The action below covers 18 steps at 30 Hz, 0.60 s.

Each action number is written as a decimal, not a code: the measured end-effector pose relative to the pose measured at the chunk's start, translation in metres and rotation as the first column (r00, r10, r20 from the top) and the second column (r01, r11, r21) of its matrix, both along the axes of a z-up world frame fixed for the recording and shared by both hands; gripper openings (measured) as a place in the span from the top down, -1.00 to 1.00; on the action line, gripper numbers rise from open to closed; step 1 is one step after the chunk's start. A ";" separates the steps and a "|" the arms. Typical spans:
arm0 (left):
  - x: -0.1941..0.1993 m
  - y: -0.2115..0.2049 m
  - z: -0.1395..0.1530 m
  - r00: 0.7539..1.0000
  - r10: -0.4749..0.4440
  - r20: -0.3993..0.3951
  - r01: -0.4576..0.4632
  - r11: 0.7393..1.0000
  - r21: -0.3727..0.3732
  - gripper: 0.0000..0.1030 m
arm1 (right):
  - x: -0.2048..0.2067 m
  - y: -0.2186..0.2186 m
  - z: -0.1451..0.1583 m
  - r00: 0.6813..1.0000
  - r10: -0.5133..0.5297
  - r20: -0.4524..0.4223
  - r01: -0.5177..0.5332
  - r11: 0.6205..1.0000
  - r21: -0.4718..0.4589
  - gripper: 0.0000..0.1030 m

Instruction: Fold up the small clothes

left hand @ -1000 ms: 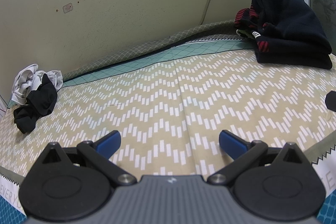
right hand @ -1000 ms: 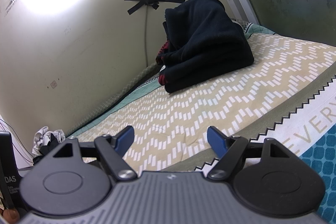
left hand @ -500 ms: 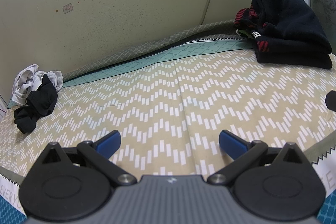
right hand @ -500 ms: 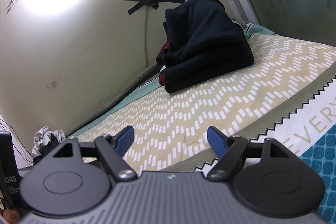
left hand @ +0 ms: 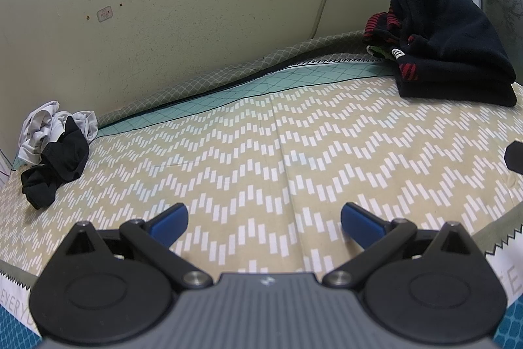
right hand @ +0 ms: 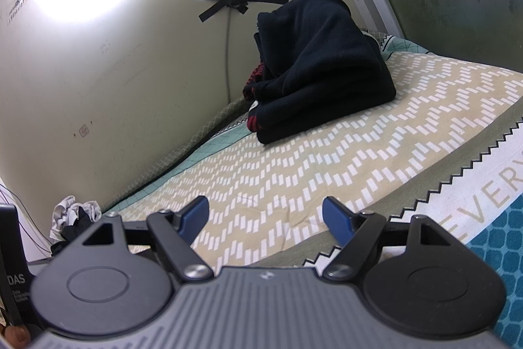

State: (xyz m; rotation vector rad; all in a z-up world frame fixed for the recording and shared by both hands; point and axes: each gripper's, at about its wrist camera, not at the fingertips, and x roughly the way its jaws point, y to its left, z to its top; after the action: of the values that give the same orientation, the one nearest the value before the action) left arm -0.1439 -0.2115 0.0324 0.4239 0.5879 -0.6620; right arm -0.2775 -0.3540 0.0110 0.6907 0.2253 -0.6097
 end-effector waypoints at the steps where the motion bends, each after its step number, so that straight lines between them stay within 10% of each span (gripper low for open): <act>1: 0.000 0.001 0.000 1.000 -0.002 0.000 0.002 1.000 0.000 -1.00 | 0.000 0.000 0.000 1.000 0.000 0.000 0.000 1.000 0.000 -0.38; 18: -0.001 0.002 -0.001 1.000 -0.019 0.008 0.019 1.000 0.004 -0.99 | -0.001 0.004 0.002 1.000 0.000 -0.006 0.000 1.000 -0.004 -0.38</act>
State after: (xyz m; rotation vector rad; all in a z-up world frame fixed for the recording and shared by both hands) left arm -0.1453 -0.2098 0.0313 0.4361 0.5777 -0.6775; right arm -0.2781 -0.3502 0.0128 0.6848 0.2295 -0.6125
